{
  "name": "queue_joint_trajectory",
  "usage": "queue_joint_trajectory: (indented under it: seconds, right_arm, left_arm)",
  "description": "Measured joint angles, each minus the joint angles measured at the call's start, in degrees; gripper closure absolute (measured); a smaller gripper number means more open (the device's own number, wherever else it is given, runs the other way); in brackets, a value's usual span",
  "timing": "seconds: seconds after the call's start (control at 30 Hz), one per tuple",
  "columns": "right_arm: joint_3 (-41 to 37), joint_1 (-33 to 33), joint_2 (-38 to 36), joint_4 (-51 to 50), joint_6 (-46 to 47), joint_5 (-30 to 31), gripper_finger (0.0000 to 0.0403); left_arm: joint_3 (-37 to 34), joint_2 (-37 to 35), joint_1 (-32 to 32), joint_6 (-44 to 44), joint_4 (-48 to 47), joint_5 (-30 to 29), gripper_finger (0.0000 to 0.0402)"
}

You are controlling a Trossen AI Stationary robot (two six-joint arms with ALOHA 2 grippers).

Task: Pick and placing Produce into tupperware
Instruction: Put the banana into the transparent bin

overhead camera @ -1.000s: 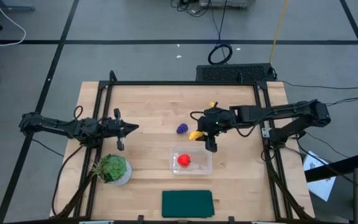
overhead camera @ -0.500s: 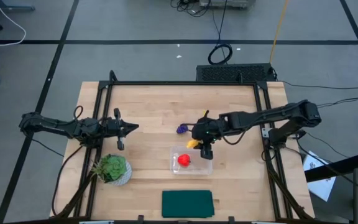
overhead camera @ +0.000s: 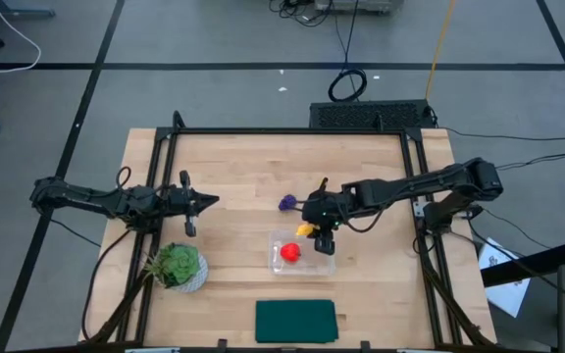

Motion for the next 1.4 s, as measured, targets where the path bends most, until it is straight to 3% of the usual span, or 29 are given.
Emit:
queue_joint_trajectory:
  seconds: [0.57, 1.4]
  right_arm:
    - [0.00, 0.56, 6.11, 0.63, -2.78, -1.52, 0.0257]
    - [-0.02, 2.33, 8.75, 2.81, -3.08, -1.17, 0.0257]
  left_arm:
    - [0.00, 0.00, 0.00, 0.02, -0.93, -0.01, 0.0380]
    - [0.00, 0.00, 0.00, -0.08, -1.32, -0.04, 0.0380]
